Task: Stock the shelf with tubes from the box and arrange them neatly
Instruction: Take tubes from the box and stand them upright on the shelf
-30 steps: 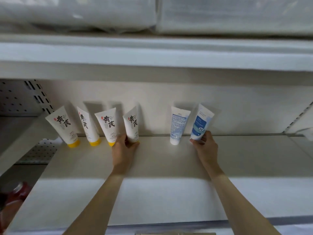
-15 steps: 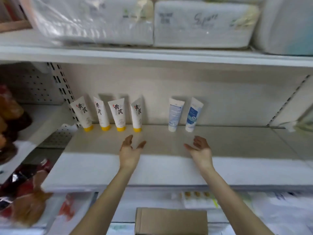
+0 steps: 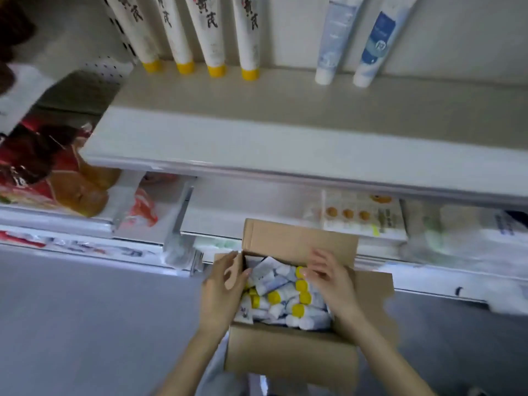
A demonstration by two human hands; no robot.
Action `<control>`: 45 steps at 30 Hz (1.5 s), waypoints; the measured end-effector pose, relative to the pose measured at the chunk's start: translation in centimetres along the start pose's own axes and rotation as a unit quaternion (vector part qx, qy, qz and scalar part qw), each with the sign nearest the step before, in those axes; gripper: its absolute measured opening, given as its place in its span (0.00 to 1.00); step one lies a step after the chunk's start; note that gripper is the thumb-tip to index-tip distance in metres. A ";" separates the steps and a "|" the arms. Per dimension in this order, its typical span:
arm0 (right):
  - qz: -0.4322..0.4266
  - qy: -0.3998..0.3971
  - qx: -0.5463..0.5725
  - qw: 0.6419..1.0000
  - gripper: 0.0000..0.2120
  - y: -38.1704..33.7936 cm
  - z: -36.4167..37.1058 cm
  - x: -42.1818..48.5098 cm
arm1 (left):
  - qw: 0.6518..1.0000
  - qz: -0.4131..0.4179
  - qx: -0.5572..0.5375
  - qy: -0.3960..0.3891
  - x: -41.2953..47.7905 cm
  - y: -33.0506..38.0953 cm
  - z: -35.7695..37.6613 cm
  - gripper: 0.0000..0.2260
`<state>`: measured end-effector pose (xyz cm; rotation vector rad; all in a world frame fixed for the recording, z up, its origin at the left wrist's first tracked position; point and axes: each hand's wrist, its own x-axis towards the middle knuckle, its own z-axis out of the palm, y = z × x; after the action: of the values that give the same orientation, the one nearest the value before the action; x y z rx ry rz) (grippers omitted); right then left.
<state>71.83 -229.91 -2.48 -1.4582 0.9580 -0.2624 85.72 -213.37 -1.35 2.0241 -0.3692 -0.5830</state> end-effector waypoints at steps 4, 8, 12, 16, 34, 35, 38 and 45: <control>0.123 0.016 -0.035 0.992 0.16 7.2 -0.5 -1.9 | 0.989 -0.105 0.088 -0.050 -2.6 -6.6 1.1 0.21; 0.192 0.003 -0.064 0.979 0.16 12.0 -0.3 -3.3 | 0.978 -0.167 0.118 -0.045 -3.4 -9.5 1.9 0.26; 0.229 0.006 -0.088 0.970 0.16 15.0 0.5 -3.2 | 0.973 -0.179 0.141 -0.029 -3.3 -12.3 3.1 0.29; 0.255 0.005 -0.070 0.964 0.16 17.7 2.3 -1.9 | 0.971 -0.192 0.142 -0.026 -2.5 -15.2 4.5 0.30; 0.437 0.127 0.225 0.862 0.15 25.9 12.0 7.8 | 0.983 -0.126 0.123 -0.042 1.4 -23.9 8.5 0.30; 0.438 0.144 0.234 0.856 0.14 26.0 12.4 8.0 | 0.984 -0.126 0.117 -0.044 1.4 -24.0 8.5 0.30; 0.437 0.192 0.281 0.833 0.19 26.8 13.5 8.5 | 0.984 -0.127 0.110 -0.053 1.5 -24.1 8.4 0.29; 0.432 0.259 0.349 0.790 0.22 27.7 14.8 10.1 | 0.986 -0.119 0.087 -0.073 1.6 -24.3 8.0 0.29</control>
<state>77.41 -221.83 -33.96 -0.1619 1.6517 -0.2888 83.29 -207.97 -26.30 2.2169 -0.2746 -0.8766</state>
